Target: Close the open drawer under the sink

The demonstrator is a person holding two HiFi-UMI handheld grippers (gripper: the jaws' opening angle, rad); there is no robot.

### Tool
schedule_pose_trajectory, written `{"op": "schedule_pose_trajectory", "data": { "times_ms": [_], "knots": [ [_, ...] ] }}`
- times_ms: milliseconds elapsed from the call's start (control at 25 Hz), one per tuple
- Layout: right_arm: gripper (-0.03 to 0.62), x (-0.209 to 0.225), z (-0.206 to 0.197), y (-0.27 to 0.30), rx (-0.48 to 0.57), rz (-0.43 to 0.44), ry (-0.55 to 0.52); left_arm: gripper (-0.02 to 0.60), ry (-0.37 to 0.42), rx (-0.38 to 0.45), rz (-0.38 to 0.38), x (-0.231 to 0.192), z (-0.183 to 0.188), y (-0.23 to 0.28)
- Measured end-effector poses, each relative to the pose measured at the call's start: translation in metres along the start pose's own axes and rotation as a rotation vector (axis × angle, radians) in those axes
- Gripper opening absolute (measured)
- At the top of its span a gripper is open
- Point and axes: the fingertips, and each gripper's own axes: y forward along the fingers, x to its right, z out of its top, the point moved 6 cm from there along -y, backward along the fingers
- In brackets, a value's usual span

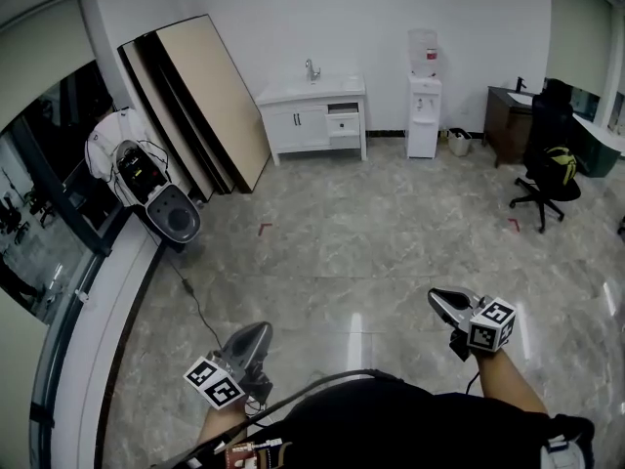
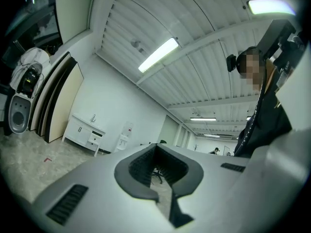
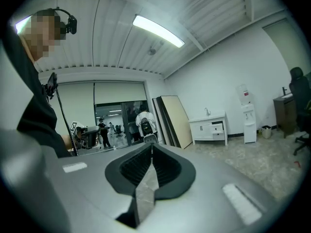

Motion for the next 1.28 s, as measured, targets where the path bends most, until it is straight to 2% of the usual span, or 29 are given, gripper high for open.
{"op": "schedule_pose_trajectory", "data": {
  "times_ms": [280,520,680,880,1040,1280],
  "knots": [
    [0.011,0.018,0.009,0.061,0.009,-0.097,-0.014,0.000,-0.024,-0.006,-0.117,-0.091,0.021,0.044],
    [0.011,0.012,0.047,0.157,0.038,-0.115,-0.056,0.000,-0.007,-0.014,-0.165,-0.180,0.072,0.054],
    [0.011,0.005,0.057,0.224,0.026,-0.096,-0.069,0.000,-0.025,-0.005,-0.145,-0.241,0.093,0.043],
    [0.011,0.008,0.056,0.283,0.017,-0.089,-0.062,0.000,-0.028,0.003,-0.126,-0.298,0.104,0.032],
    [0.011,0.014,0.061,0.319,-0.013,-0.066,-0.066,0.000,-0.032,0.015,-0.104,-0.324,0.113,0.030],
    [0.011,0.049,0.071,0.368,-0.015,-0.017,-0.054,0.000,-0.040,0.012,-0.050,-0.357,0.115,0.046]
  ]
}}
